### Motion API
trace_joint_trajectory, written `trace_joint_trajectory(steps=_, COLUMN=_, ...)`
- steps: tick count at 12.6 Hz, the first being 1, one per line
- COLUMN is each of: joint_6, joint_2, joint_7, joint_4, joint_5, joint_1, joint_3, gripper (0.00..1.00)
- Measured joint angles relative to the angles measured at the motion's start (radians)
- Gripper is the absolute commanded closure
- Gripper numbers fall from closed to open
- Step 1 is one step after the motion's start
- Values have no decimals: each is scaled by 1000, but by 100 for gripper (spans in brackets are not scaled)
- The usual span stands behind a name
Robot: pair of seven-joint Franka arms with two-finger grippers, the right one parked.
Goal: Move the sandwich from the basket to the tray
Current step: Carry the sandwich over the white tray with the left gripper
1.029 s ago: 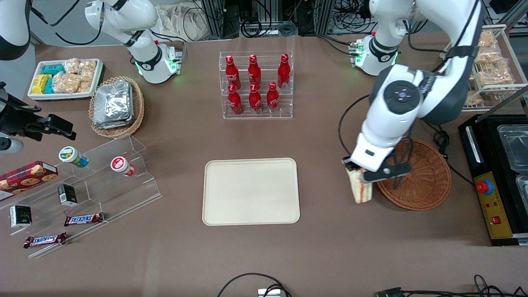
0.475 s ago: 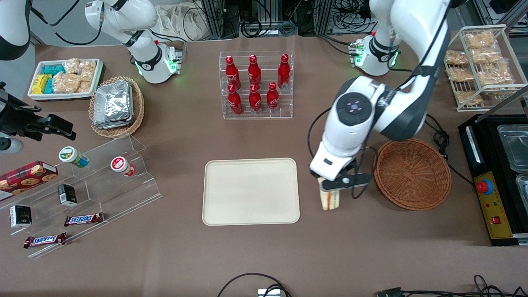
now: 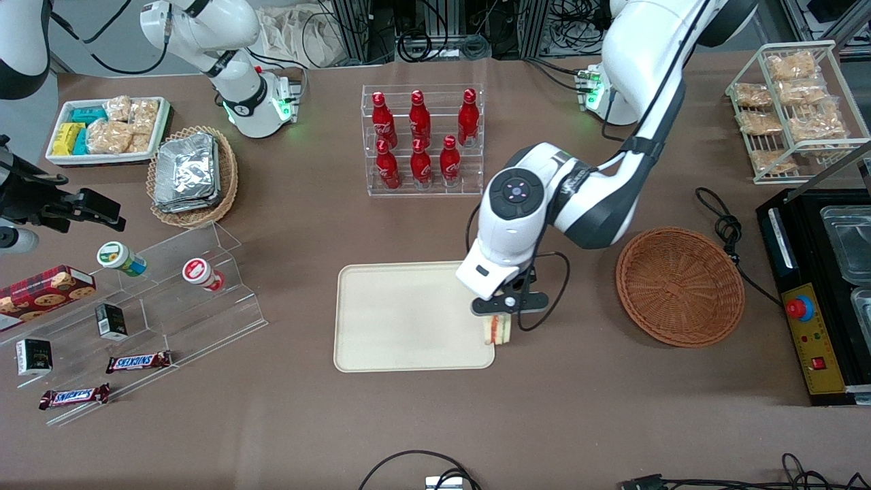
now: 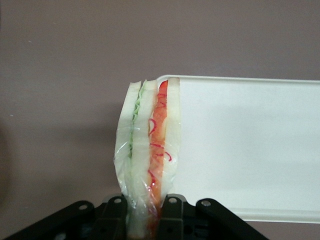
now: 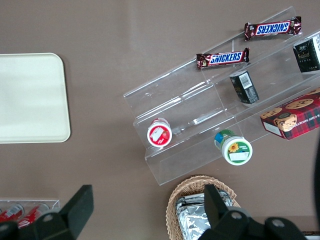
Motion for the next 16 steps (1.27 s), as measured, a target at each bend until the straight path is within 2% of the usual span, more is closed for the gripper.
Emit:
trace_joint_trajectory(steps=6, joint_6=115, joint_2=119, joint_7=-9, joint_4=3, joint_5=15, joint_1=-48, joint_3=1, gripper=81)
trace_joint_trajectory(steps=9, joint_6=130, joint_2=163, joint_7=-8, joint_4=4, joint_5=63, joint_1=-64, joint_3=0, gripper=81)
trace_joint_trajectory(steps=13, joint_6=163, joint_2=211, joint_7=-9, joint_4=4, joint_5=79, joint_1=-86, joint_3=1, gripper=80)
trace_joint_trajectory(steps=16, joint_6=164, joint_2=221, joint_7=-9, joint_4=4, joint_5=81, joint_1=-95, joint_3=1, gripper=66)
